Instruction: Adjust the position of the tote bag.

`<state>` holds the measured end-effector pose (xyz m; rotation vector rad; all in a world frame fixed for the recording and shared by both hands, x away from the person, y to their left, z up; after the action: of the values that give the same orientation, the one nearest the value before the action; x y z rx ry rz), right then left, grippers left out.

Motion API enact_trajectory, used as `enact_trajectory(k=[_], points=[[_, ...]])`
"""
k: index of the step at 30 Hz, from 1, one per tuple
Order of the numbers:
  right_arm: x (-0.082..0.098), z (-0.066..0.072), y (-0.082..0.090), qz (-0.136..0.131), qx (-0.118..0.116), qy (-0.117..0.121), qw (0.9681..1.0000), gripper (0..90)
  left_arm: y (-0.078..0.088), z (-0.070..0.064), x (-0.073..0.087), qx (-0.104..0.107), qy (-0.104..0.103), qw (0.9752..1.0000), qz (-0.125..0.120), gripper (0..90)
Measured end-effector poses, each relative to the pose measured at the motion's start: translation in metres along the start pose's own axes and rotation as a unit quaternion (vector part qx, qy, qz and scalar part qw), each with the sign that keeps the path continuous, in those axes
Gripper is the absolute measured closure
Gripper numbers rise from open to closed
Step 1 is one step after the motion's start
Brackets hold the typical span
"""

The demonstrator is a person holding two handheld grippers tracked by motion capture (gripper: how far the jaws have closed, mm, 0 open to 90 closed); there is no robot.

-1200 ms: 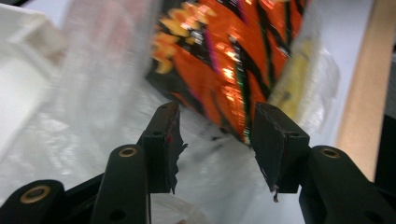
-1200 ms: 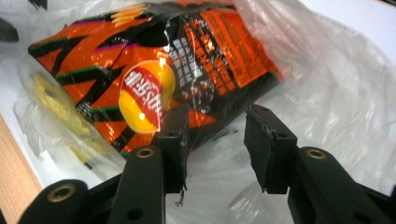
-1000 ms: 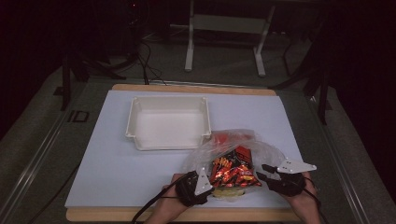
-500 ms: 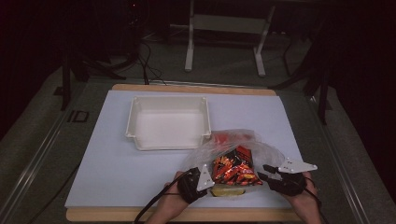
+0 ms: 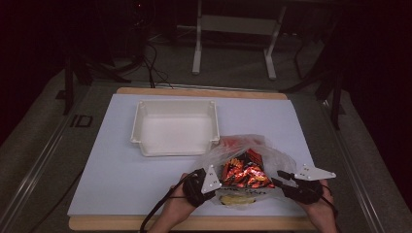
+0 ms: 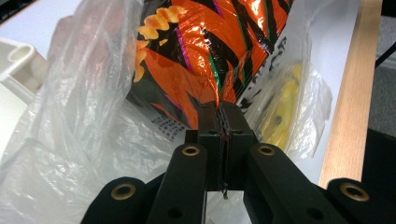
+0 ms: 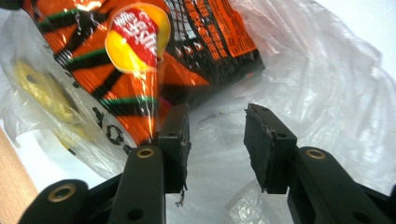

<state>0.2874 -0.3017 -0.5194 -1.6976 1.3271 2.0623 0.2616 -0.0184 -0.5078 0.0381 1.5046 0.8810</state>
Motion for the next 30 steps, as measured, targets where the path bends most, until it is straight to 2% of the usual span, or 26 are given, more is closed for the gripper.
enact_trajectory(k=[3, 11, 12, 14, 18, 23, 30], points=[[0.002, 0.001, 0.001, 0.003, -0.006, 0.004, 1.0000, 60.8, 0.003, 0.003, -0.004, -0.001, 0.005, 1.0000, -0.008, 88.6], [0.001, 0.012, -0.002, 0.007, -0.038, 0.035, 0.9986, 59.9, 0.008, 0.011, -0.013, -0.005, 0.019, 0.9994, -0.029, 88.5], [-0.002, 0.016, -0.001, 0.000, -0.050, 0.041, 0.9979, 59.5, 0.008, 0.012, -0.015, -0.004, 0.018, 0.9994, -0.031, 88.5], [-0.007, 0.018, -0.001, -0.009, -0.056, 0.049, 0.9972, 59.4, 0.008, 0.012, -0.016, -0.004, 0.017, 0.9993, -0.032, 88.5], [-0.016, 0.020, -0.004, -0.024, -0.060, 0.050, 0.9966, 61.5, 0.008, 0.013, -0.019, -0.003, 0.016, 0.9993, -0.035, 88.3], [-0.027, 0.020, -0.009, -0.038, -0.064, 0.050, 0.9960, 66.2, 0.010, 0.017, -0.022, -0.007, 0.017, 0.9991, -0.040, 87.9], [-0.035, 0.017, -0.011, -0.053, -0.063, 0.043, 0.9957, 81.7, 0.013, 0.022, -0.023, -0.006, 0.021, 0.9986, -0.049, 86.2]])
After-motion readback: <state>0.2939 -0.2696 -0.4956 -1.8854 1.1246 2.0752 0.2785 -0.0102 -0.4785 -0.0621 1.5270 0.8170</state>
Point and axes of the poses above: each handheld gripper's, and its own axes: y roughly backward along the jaws, x roughly out of its underside, z roughly to its left, the point moved 5 cm from there along -y, roughly forward along the jaws, and after that the axes turned 6 degrees about -z, right-handed, at the moved point
